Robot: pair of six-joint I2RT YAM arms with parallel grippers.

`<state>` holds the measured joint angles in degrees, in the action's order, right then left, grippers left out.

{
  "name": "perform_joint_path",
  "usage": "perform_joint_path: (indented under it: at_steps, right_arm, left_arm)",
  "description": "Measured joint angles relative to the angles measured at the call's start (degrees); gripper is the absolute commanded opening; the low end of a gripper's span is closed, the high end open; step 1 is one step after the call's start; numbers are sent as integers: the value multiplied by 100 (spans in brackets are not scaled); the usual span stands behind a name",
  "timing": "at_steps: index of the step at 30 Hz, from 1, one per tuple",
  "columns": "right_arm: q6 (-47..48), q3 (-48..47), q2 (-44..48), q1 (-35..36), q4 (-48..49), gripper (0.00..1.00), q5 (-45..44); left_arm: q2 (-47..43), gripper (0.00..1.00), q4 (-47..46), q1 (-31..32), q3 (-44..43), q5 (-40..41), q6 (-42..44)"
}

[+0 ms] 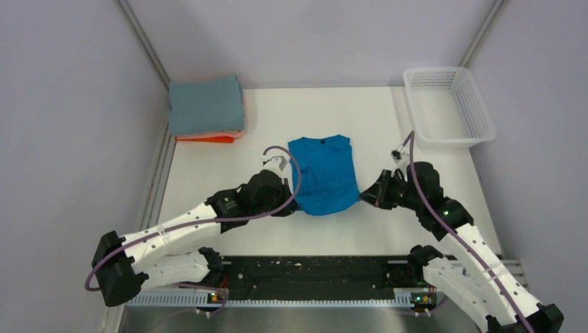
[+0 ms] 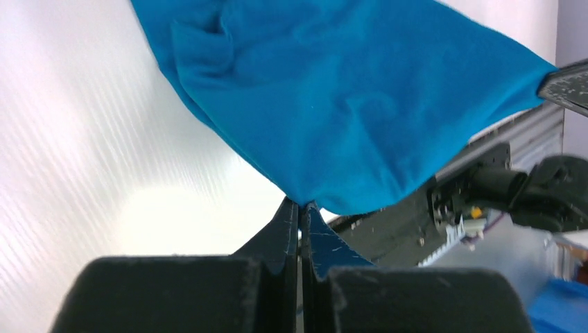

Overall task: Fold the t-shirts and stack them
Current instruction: Fold the long partially folded tshirt into a neat square

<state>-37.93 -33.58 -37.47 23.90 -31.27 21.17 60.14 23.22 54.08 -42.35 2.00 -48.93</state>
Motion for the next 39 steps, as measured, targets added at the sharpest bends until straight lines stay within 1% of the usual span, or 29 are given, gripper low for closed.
perform_joint_path:
  at_steps: [3,5,12,15,18,22,27,33,39]
  right_arm:
    - [120,-509,-363,0,33,0,-409]
    - [146,-743,-654,-2,157,0,-640]
    - [282,-1392,-2155,-149,929,0,-951]
    - [417,-1766,-2688,-291,1137,0,-1075]
    - [608,-2175,-3185,-485,1333,0,-1161]
    - [752,-2459,-3707,-695,1631,0,-1108]
    - [831,-2669,-4339,-925,1915,0,-929]
    - [855,-2918,-5222,-1078,2247,0,-754]
    - [831,-2962,-5904,-1106,2524,0,-811]
  left_arm:
    - [22,0,-9,-103,-234,407,227]
    - [138,0,-48,-291,-400,557,361]
    - [1036,0,-264,-1447,-1115,623,723]
    - [1515,0,-258,-1753,-1624,621,881]
    - [1961,0,-258,-1917,-2157,621,1047]
    - [2465,0,-256,-2164,-2691,577,1193]
    - [3143,0,-247,-2455,-3178,442,1303]
    - [3980,0,-151,-2634,-3707,411,1360]
    - [4769,0,-42,-2824,-4258,229,1419]
